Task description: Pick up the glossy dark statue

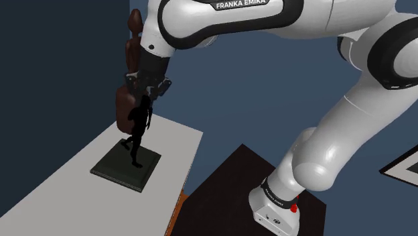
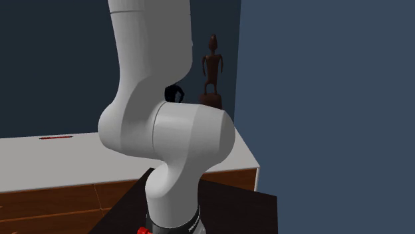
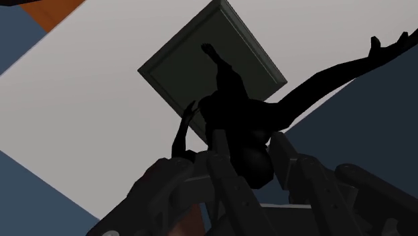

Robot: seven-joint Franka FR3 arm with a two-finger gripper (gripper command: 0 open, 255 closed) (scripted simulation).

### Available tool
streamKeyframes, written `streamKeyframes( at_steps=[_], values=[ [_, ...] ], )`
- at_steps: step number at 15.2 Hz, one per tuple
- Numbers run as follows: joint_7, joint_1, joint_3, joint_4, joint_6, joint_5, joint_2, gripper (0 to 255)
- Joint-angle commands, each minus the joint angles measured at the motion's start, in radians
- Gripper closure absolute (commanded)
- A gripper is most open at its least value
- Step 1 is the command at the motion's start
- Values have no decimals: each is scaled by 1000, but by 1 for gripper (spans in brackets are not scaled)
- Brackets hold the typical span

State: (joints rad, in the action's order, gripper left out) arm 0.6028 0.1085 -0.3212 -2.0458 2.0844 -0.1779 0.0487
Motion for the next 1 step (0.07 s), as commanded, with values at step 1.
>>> streamKeyframes(
  at_steps=[1],
  values=[
    [-1,-1,1,5,-8,-1,4,255]
  ],
)
